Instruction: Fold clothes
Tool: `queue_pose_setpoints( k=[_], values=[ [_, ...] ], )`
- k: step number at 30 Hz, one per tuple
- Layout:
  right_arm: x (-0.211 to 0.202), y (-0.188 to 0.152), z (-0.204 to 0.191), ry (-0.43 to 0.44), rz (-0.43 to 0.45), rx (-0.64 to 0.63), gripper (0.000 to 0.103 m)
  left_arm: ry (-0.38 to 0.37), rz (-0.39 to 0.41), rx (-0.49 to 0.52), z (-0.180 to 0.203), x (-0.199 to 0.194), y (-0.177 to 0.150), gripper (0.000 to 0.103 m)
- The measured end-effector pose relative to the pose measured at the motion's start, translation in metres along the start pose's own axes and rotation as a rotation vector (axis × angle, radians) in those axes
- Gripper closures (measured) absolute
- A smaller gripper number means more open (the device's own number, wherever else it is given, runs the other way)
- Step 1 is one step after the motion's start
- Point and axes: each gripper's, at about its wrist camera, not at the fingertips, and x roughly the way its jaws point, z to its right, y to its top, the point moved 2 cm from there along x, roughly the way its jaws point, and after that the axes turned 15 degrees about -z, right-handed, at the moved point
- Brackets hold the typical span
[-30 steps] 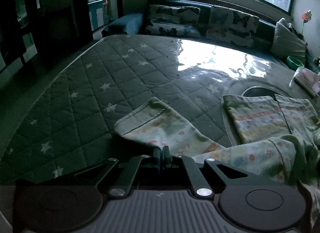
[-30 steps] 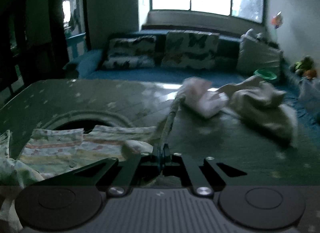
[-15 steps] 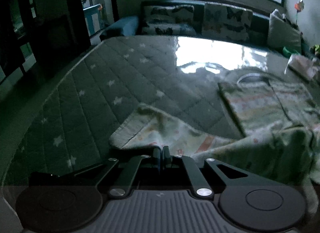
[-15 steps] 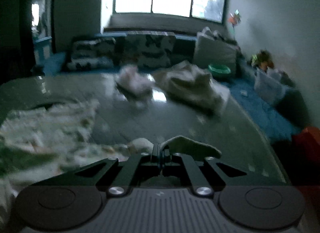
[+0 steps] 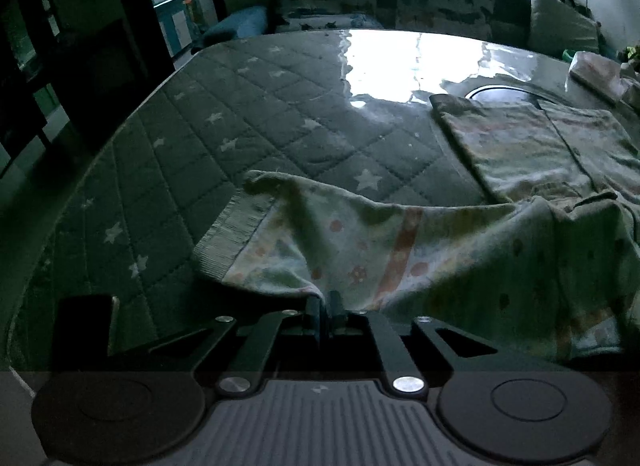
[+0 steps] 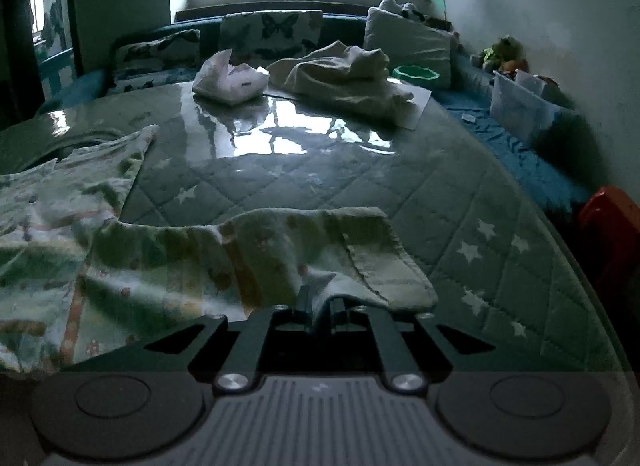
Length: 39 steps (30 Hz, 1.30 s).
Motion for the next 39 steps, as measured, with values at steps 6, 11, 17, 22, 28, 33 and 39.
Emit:
queue_pose_setpoints(
  k=[6, 11, 17, 22, 28, 33, 39],
  values=[
    [-0.018, -0.01, 0.003, -0.012, 0.005, -0.012, 0.065, 0.01, 0.033, 0.009, -0.003, -0.016, -0.006, 0.068],
    [-0.042, -0.017, -0.014, 0.022, 0.045, -0.082, 0.052, -0.041, 0.093, 0.05, 0.008, -0.043, -0.018, 0.059],
    [-0.066, -0.021, -0.064, 0.15, 0.087, -0.263, 0.035, -0.18, 0.125, 0.215, 0.059, -0.061, -0.031, 0.053],
    [-0.066, -0.022, -0.111, 0.239, 0.088, -0.392, 0.032, -0.273, 0.117, 0.379, 0.116, -0.06, -0.039, 0.047],
    [-0.055, -0.024, -0.154, 0.286, 0.067, -0.507, 0.031, -0.318, 0.11, 0.52, 0.162, -0.053, -0.052, 0.044],
    [-0.044, -0.019, -0.178, 0.304, 0.057, -0.569, 0.03, -0.357, 0.091, 0.575, 0.18, -0.046, -0.055, 0.06],
    [-0.032, -0.014, -0.195, 0.318, 0.031, -0.622, 0.029, -0.405, 0.076, 0.62, 0.182, -0.046, -0.055, 0.088]
  ],
)
